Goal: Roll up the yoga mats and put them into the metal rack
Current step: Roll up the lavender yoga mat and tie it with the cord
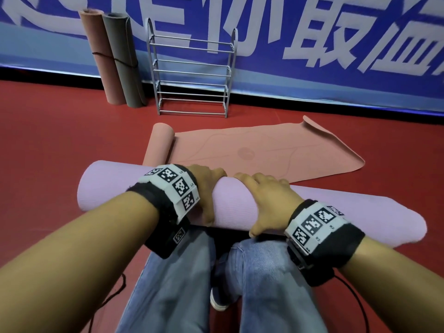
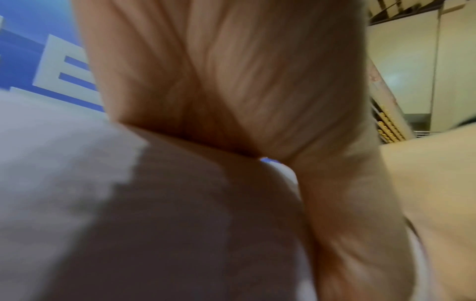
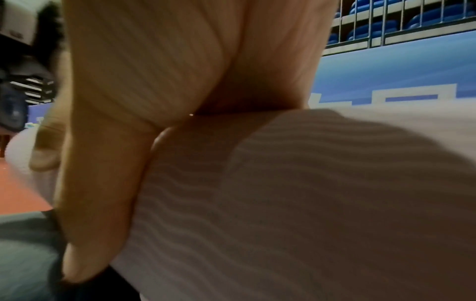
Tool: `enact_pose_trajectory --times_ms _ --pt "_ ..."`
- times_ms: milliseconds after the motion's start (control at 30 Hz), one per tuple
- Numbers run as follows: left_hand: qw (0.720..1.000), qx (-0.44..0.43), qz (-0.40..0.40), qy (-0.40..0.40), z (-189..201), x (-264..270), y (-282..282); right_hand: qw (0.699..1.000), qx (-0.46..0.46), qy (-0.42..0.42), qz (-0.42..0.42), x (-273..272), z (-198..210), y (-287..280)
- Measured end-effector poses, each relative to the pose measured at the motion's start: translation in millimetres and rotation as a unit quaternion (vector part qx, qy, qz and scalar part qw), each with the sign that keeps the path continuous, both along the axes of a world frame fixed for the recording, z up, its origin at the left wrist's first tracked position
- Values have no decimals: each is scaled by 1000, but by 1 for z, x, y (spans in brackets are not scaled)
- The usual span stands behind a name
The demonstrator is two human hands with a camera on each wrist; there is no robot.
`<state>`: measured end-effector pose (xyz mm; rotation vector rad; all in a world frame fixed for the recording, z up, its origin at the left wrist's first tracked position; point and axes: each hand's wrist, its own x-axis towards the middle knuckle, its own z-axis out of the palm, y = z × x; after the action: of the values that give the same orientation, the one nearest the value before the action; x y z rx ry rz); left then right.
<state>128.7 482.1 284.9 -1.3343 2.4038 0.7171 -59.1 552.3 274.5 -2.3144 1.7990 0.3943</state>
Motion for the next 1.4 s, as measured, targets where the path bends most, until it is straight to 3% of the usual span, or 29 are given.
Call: enact_pose_trajectory --times_ms 100,233,467,667,800,1033,1400 --pt "989 -127 -21 -72 -5 -1 16 1000 8 -22 -3 -4 0 -9" --pt "973 -184 -26 -140 -12 -4 33 997 52 -60 -14 -6 0 -28" --pt "976 -177 -8 -125 -18 -7 22 992 88 -87 -23 -11 -5 -46" --pt "984 -137 8 -112 -17 -9 1 999 -22 29 -2 4 -23 -15" --pt "991 -103 22 -78 -19 -6 -9 998 -60 17 -17 6 -34 -17" --pt "974 -200 2 -109 -39 -1 18 997 -75 -6 -20 3 -37 -23" --pt "974 -209 -5 -92 -13 -7 19 999 -34 -8 -20 -3 -12 -25"
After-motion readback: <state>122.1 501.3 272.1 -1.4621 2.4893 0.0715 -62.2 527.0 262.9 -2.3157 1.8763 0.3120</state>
